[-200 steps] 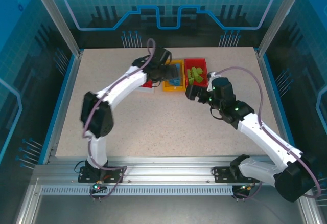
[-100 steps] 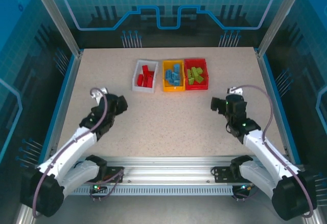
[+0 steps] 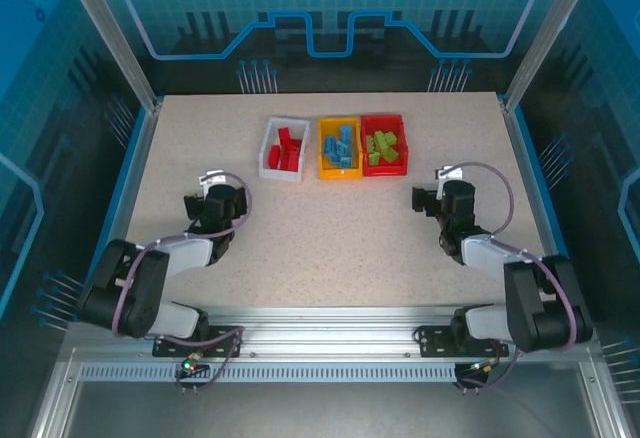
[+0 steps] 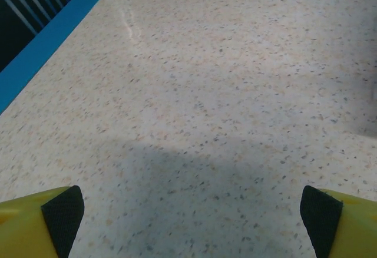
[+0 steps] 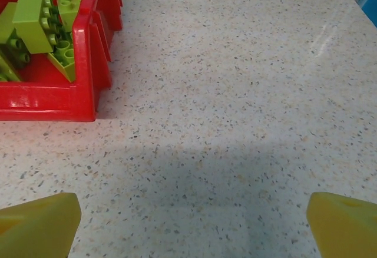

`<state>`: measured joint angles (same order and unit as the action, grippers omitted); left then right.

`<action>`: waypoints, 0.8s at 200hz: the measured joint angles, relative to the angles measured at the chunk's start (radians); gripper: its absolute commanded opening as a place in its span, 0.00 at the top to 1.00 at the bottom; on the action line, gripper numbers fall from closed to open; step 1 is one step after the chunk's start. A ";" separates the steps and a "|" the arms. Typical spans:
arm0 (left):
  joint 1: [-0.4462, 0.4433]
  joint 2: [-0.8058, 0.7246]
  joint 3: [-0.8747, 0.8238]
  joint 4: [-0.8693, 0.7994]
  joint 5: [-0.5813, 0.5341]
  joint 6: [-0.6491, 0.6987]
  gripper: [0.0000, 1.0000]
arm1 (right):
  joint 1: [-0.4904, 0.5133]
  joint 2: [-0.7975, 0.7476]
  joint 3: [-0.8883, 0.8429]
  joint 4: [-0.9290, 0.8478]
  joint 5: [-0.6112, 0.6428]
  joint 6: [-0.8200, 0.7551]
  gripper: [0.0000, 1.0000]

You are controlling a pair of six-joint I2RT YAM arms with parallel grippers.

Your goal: Sort the legos into containers by color

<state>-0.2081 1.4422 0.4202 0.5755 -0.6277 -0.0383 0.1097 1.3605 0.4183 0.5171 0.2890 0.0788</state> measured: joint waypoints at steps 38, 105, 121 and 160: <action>0.023 0.055 -0.075 0.294 0.061 0.072 0.01 | -0.055 0.126 -0.018 0.180 -0.096 -0.017 0.00; 0.148 0.116 -0.084 0.386 0.269 0.053 0.01 | -0.048 0.134 -0.019 0.226 -0.140 -0.049 0.00; 0.164 0.116 -0.063 0.377 0.295 0.036 0.01 | -0.043 0.134 -0.019 0.226 -0.140 -0.054 0.00; 0.168 0.116 -0.062 0.356 0.327 0.014 0.01 | -0.042 0.134 -0.019 0.226 -0.140 -0.055 0.00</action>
<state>-0.0399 1.5578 0.3584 0.9318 -0.3012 -0.0238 0.0673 1.4944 0.3992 0.7429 0.1490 0.0235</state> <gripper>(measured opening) 0.989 0.999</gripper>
